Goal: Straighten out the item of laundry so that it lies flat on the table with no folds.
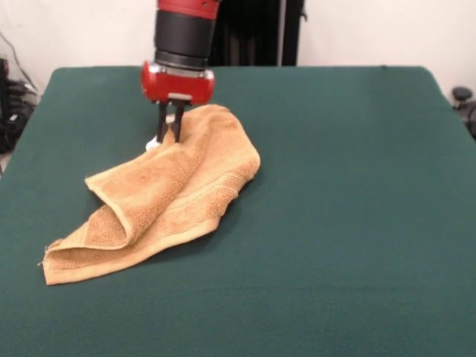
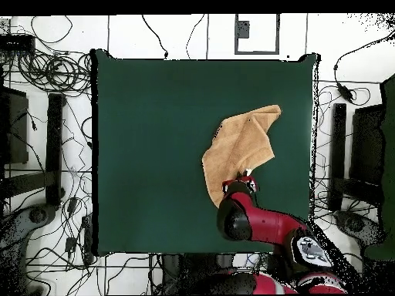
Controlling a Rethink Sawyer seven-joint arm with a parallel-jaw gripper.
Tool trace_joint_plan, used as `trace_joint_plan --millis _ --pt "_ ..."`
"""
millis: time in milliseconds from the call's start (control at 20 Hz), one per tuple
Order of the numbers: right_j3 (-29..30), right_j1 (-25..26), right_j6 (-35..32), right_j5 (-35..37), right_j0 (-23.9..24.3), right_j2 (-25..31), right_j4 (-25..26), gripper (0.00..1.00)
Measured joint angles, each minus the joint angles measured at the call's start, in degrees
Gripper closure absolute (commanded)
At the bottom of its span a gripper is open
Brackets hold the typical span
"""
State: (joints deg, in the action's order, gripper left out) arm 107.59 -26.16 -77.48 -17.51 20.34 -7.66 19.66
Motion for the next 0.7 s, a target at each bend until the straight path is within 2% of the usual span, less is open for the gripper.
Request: trace_joint_plan --millis 250,500,700 --pt "2.95 0.05 0.00 -2.86 2.78 0.29 -0.97 1.00" --pt "6.32 0.21 0.00 -2.85 11.15 0.53 -0.82 1.00" --pt "7.77 0.27 0.00 -2.86 14.33 0.54 -0.08 1.00"
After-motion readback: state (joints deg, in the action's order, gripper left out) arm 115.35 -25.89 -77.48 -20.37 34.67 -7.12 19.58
